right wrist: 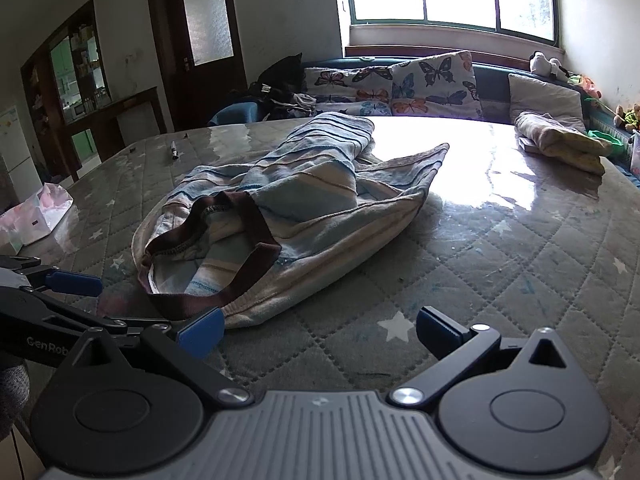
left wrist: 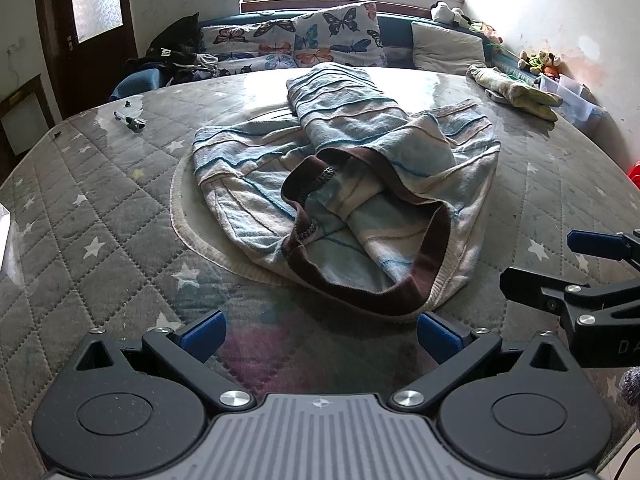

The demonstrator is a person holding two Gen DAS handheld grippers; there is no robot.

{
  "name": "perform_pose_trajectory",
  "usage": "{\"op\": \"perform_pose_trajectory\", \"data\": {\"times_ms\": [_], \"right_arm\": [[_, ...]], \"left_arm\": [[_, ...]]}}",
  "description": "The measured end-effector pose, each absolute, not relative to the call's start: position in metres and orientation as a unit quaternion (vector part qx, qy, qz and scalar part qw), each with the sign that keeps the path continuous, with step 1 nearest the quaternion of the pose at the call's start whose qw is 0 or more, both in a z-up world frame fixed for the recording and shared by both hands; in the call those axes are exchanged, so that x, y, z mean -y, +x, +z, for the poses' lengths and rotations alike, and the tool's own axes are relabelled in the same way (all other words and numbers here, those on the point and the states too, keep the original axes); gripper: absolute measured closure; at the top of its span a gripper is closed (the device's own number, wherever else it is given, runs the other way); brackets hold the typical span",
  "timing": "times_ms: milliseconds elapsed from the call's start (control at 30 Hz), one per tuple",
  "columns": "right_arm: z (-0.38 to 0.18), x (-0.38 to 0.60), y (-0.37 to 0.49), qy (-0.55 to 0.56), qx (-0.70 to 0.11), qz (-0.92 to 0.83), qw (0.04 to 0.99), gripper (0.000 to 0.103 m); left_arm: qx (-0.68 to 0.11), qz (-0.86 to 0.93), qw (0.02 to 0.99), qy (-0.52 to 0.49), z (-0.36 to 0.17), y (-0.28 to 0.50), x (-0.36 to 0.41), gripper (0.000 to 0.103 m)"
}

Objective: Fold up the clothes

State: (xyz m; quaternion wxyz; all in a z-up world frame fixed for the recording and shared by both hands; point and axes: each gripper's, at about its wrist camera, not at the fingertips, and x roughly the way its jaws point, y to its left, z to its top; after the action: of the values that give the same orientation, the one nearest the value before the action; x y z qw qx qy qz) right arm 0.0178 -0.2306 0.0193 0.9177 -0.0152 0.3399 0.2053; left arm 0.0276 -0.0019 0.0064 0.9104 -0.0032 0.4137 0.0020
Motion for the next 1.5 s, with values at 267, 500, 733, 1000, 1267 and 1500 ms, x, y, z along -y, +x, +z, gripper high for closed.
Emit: {"op": "perform_pose_trajectory", "data": {"times_ms": [267, 500, 733, 1000, 1267, 1500], "right_arm": [[0.018, 0.23, 0.026, -0.014, -0.346, 0.206, 0.915, 0.0], [0.017, 0.228, 0.031, -0.013, -0.348, 0.207, 0.914, 0.0], [0.018, 0.226, 0.038, -0.01, -0.347, 0.207, 0.915, 0.0], [0.021, 0.224, 0.05, -0.02, -0.346, 0.207, 0.915, 0.0], [0.022, 0.229, 0.066, -0.018, -0.35, 0.2, 0.915, 0.0], [0.027, 0.241, 0.091, -0.003, -0.352, 0.182, 0.918, 0.006]], "left_arm": [[-0.418, 0.001, 0.908, -0.005, 0.006, 0.035, 0.0, 0.0], [-0.42, -0.004, 0.907, -0.005, 0.004, 0.039, -0.001, 0.0], [-0.411, -0.007, 0.911, -0.004, 0.009, 0.046, -0.007, 0.0], [-0.393, 0.013, 0.919, 0.004, 0.017, 0.063, -0.021, 0.0], [-0.373, 0.068, 0.925, -0.013, 0.025, 0.096, -0.056, 0.001], [-0.361, 0.087, 0.929, 0.006, 0.026, 0.138, -0.073, 0.012]]}}
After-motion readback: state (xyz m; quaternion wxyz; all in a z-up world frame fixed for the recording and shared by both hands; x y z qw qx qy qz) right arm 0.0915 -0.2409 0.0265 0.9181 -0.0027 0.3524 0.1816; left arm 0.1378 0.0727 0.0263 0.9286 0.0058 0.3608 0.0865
